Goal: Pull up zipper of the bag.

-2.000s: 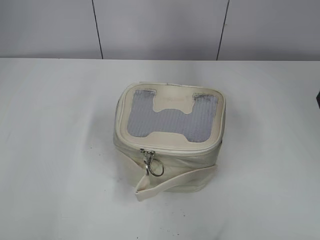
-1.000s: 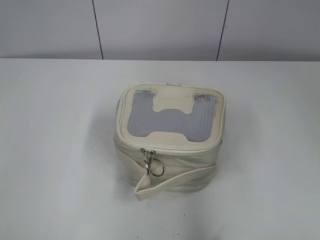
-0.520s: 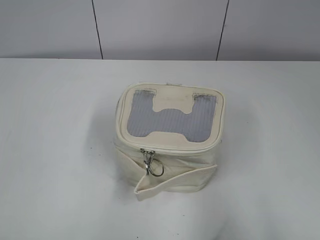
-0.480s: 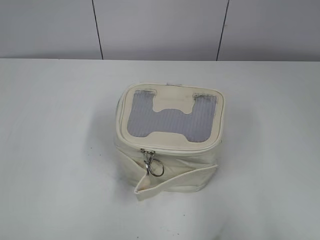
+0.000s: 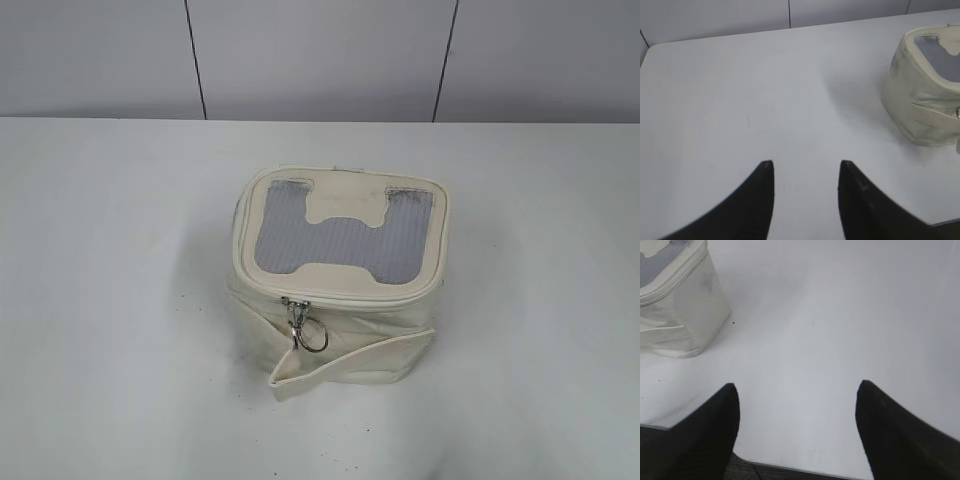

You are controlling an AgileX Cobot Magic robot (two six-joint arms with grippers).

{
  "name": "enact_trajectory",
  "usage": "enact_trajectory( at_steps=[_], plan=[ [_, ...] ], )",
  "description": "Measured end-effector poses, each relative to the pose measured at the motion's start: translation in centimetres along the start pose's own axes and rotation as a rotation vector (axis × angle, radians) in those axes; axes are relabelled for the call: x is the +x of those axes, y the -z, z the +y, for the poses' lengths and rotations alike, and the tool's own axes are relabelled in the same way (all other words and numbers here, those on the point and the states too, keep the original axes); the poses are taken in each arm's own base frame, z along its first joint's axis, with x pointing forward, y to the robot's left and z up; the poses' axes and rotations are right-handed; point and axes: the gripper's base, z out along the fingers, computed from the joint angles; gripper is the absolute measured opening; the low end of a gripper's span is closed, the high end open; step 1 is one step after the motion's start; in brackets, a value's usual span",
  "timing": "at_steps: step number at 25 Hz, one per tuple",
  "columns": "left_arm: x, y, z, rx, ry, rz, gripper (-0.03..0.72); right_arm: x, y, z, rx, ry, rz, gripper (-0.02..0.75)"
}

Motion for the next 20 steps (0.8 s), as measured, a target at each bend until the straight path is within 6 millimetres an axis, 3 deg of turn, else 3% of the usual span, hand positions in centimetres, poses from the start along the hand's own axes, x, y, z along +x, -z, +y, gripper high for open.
enact_trajectory(
  at_steps=[20],
  plan=[
    [-0.02, -0.02, -0.03, -0.018, 0.009, -0.001, 0.311, -0.1, -0.06, 0.01, 0.026, -0.01, -0.002, 0.565]
  ],
)
